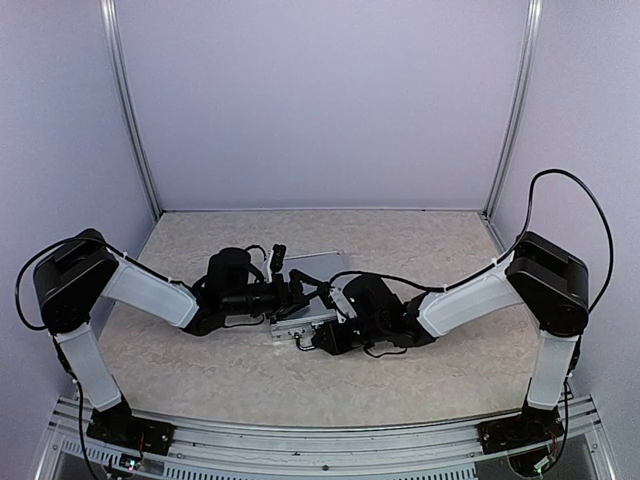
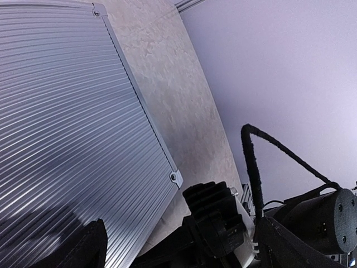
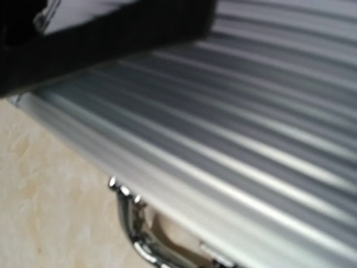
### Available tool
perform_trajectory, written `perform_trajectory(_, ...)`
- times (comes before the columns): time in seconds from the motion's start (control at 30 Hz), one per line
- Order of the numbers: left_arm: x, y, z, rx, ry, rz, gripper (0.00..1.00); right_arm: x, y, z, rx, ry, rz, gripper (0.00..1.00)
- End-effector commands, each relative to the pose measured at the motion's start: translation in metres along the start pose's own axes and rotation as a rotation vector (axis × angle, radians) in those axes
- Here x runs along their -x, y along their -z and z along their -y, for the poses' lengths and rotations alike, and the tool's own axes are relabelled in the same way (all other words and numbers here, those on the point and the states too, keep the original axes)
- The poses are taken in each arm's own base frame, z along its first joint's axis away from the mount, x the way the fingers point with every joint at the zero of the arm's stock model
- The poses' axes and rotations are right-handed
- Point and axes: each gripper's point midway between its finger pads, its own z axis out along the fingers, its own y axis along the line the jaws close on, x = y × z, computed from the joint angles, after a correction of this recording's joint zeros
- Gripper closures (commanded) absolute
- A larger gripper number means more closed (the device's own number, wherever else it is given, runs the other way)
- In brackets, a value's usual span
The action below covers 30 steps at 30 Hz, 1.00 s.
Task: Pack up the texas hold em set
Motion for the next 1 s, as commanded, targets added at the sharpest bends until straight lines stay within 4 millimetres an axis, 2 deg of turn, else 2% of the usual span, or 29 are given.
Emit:
perform_trajectory(0.0, -0.023, -0.003, -0.027, 0.089, 0.034, -0.083, 0.07, 0.014, 0.005, 0.001, -0.071, 0.031, 0.020, 0.87)
perform_trajectory(0.2, -0.026, -0.004, -0.029, 0.090, 0.036, -0.091, 0.07, 0.018, -0.004, 0.019, -0.197, 0.088, -0.020, 0.95)
perform_trajectory(0.33, -0.027, -0.004, -0.029, 0.091, 0.034, -0.093, 0.07, 0.010, -0.009, 0.033, -0.258, 0.114, -0.044, 0.95)
perform_trajectory(0.73, -0.031, -0.005, -0.032, 0.087, 0.038, -0.104, 0.07, -0.011, -0.034, 0.051, -0.343, 0.181, -0.096, 0.98)
perform_trajectory(0.8, -0.031, -0.005, -0.033, 0.087, 0.038, -0.104, 0.07, -0.012, -0.030, 0.047, -0.342, 0.192, -0.091, 0.98)
perform_trajectory(0.87, -0.031, -0.005, -0.033, 0.087, 0.040, -0.104, 0.07, -0.005, -0.019, 0.034, -0.312, 0.202, -0.064, 0.98)
perform_trajectory(0.97, -0.031, -0.005, -0.032, 0.083, 0.039, -0.106, 0.07, 0.018, 0.009, 0.006, -0.250, 0.209, -0.002, 0.96)
